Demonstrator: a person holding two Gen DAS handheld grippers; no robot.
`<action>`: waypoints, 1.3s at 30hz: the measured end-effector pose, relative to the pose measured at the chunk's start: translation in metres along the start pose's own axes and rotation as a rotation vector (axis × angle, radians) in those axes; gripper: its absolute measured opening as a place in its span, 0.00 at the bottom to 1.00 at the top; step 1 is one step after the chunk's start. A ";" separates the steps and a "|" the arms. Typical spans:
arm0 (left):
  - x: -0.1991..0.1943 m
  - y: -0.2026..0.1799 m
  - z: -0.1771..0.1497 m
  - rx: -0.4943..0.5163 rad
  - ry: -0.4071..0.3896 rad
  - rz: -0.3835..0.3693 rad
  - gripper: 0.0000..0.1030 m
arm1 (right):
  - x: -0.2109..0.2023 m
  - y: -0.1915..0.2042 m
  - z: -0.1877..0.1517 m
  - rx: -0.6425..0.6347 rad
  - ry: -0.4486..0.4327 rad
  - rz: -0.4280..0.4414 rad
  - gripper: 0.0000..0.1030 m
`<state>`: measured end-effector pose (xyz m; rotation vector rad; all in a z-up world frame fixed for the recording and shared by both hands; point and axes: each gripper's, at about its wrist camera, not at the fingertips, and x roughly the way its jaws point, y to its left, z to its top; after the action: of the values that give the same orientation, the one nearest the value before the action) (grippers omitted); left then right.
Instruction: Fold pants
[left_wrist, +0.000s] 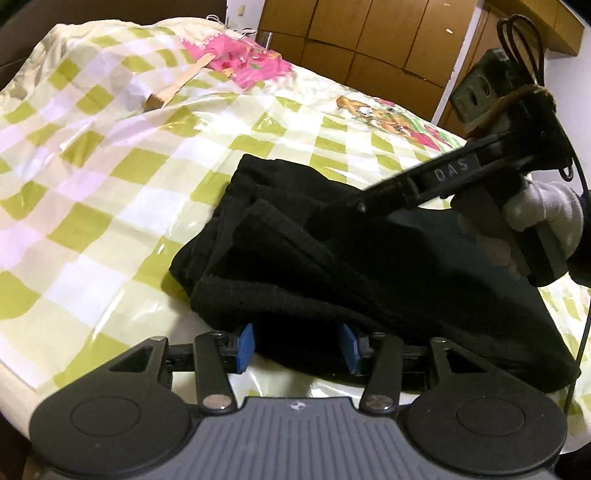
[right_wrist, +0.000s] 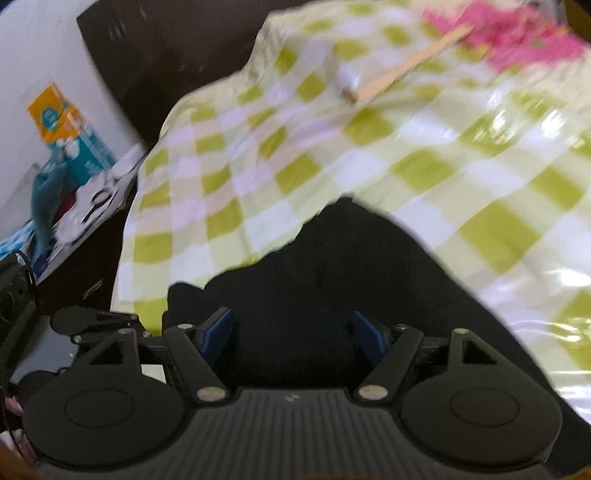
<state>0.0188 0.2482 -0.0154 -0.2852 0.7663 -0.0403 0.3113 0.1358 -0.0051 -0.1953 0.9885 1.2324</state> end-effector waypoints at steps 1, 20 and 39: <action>0.000 0.002 0.002 -0.019 0.000 -0.009 0.58 | 0.004 -0.001 0.000 0.001 0.016 0.029 0.72; 0.019 -0.024 0.021 -0.085 -0.047 -0.046 0.29 | 0.014 -0.016 -0.009 0.196 0.093 0.265 0.13; 0.034 0.001 0.003 -0.221 -0.023 -0.134 0.39 | 0.025 -0.008 0.011 -0.065 0.139 0.123 0.47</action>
<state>0.0455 0.2455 -0.0369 -0.5458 0.7284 -0.0789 0.3238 0.1566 -0.0194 -0.2782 1.0943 1.3789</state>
